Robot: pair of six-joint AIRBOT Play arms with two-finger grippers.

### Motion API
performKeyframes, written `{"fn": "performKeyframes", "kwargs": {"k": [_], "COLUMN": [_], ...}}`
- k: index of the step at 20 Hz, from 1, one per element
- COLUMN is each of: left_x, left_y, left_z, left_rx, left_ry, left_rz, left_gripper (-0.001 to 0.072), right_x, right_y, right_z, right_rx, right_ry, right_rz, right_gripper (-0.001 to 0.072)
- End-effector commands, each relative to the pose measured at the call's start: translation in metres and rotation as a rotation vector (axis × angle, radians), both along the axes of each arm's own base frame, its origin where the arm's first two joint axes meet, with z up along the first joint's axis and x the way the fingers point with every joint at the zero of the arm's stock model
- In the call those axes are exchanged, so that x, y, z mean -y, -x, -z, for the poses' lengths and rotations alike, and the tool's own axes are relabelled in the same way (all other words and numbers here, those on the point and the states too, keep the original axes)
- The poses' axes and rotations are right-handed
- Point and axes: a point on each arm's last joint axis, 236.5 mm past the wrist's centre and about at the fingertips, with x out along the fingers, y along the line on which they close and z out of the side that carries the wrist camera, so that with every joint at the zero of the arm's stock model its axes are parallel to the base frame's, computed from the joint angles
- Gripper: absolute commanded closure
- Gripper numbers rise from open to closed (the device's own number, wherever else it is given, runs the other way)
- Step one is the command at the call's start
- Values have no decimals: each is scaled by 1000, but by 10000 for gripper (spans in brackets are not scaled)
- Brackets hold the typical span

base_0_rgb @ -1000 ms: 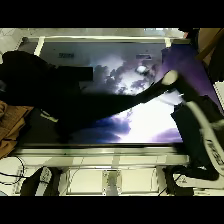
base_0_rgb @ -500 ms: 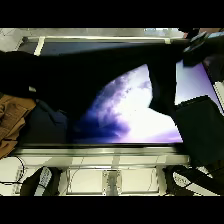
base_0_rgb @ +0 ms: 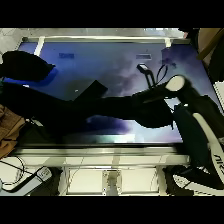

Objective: Fold the clothes and pants, and hang the long-sleeved shirts on hangers.

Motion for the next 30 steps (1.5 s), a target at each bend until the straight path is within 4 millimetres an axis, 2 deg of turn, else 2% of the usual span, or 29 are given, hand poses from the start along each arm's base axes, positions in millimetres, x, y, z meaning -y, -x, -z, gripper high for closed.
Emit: {"fn": "performKeyframes", "kwargs": {"k": [1, 2, 3, 4, 5, 7, 9, 10, 12, 13, 15, 18, 21, 24, 25, 26, 30], "left_x": [-9, -11, -11, -13, -15, -16, -18, -15, -2, 11, 53, 102, 134, 138, 133, 127, 122], "left_y": [-6, -7, -8, -7, -4, 7, 31, 48, 88, 110, 142, 134, 134, 138, 137, 133, 112], "left_z": [48, 56, 61, 65, 65, 56, 42, 43, 69, 95, 147, 190, 212, 230, 236, 241, 241], "left_rx": [-111, -127, -138, -149, -157, -159, -170, -193, -254, -294, -339, -215, -191, -245, -251, -240, -160], "left_ry": [60, 68, 76, 75, 71, 72, 79, 99, 162, 215, 360, 549, 673, 729, 724, 720, 769], "left_rz": [2, 2, 2, 0, -2, -11, -35, -48, -93, -124, -129, -164, -123, -143, -166, -194, -235], "left_gripper": [687, 547, 141, 16, 0, 3, 5, 5, 6, 7, 7, 8, 9, 13, 78, 108, 108], "right_x": [-27, -35, -41, -40, -37, -14, 28, 53, 93, 108, 134, 160, 171, 171, 171, 171, 171], "right_y": [-48, -41, -33, -28, -23, -13, -2, 1, 2, 2, 7, 16, 27, 35, 36, 36, 36], "right_z": [14, 17, 22, 25, 28, 28, 20, 11, -15, -31, -57, -96, -123, -137, -139, -139, -139], "right_rx": [84, 43, 8, -9, -19, -49, -103, -110, -73, -38, 25, 124, 197, 236, 234, 228, 214], "right_ry": [-100, -107, -100, -84, -62, 15, 116, 156, 174, 166, 155, 134, 124, 119, 112, 105, 90], "right_rz": [142, 110, 73, 52, 31, -3, 7, 36, 120, 162, 235, 323, 375, 383, 393, 403, 426], "right_gripper": [704, 677, 461, 322, 323, 325, 332, 333, 333, 333, 333, 333, 333, 333, 333, 333, 333]}}
